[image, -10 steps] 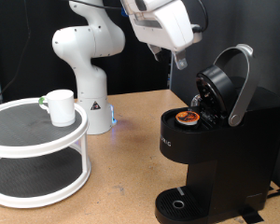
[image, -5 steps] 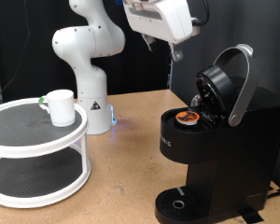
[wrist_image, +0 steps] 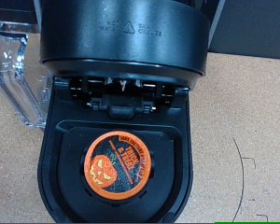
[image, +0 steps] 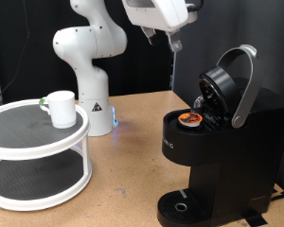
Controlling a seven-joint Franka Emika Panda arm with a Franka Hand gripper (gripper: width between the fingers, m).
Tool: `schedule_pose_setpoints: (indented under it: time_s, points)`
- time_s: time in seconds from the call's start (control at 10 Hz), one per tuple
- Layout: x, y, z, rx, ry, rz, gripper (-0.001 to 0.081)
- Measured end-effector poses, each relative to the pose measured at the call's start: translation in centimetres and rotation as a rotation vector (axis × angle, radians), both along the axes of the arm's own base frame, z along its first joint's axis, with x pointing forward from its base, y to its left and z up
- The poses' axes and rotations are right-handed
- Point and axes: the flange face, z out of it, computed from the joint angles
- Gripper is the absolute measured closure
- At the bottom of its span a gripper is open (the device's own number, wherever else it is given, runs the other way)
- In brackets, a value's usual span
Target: Make a cup of coffee with the keurig machine
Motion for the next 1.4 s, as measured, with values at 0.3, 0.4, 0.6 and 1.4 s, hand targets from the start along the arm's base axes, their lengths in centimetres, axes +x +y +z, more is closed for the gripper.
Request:
schedule_pose_setpoints:
  time_s: [0.3, 0.4, 0.6, 1.4]
  points:
    - [0.3, 0.3, 0.2, 0.032, -0.049, -0.022, 0.0003]
    - [0.5, 1.0, 0.5, 0.061, -0.070, -0.030, 0.0003]
    - [0.5, 3.0, 1.4, 0.094, -0.094, -0.025, 0.0003]
    - [-0.4, 11.8, 2.1, 0.075, -0.076, 0.002, 0.0003]
